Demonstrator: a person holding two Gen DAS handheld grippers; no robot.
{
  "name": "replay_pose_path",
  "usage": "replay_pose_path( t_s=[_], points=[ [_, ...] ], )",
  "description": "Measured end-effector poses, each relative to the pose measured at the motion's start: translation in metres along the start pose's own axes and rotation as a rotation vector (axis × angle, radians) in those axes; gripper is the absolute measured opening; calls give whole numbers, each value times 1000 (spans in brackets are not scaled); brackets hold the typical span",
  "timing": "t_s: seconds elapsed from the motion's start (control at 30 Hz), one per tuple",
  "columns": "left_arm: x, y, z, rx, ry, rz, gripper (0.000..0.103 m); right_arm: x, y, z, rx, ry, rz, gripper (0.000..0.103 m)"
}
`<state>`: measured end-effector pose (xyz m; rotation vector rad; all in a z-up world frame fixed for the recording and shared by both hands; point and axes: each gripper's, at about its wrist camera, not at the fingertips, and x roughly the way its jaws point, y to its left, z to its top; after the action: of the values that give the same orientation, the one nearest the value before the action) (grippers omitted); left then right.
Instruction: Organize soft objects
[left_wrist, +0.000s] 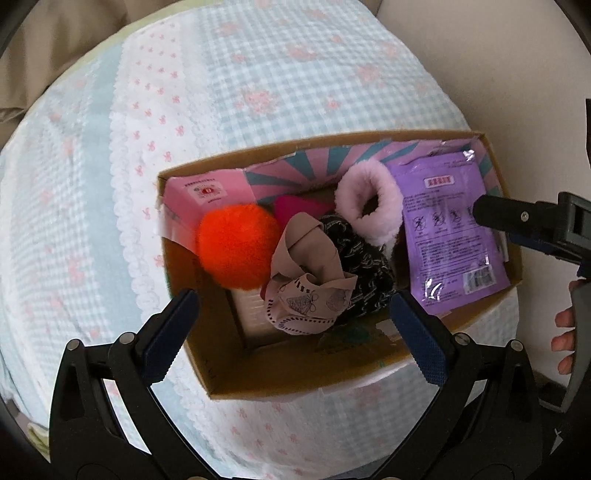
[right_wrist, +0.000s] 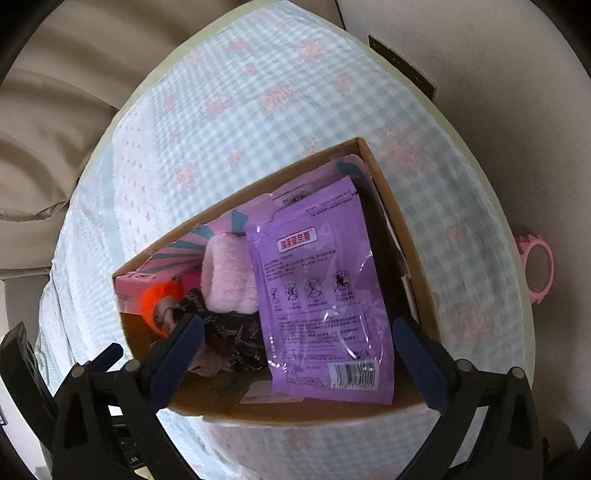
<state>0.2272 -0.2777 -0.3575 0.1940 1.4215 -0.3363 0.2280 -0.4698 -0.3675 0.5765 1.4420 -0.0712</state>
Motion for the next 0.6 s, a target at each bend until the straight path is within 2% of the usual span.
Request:
replay_pose_path(
  t_s=[0.17,0.33,0.6],
  points=[
    [-27,3,-3,-14,-39,-14,103,-23,13,-10,-19,-32,6,102],
    [-73,13,-14,-38,-113,-21,103,-64,39,-29,-71,-92,-1,102],
    [-196,54,-55,-103,-327,-3,103,-161,125,-82,-320,-286,-47,102]
  ],
)
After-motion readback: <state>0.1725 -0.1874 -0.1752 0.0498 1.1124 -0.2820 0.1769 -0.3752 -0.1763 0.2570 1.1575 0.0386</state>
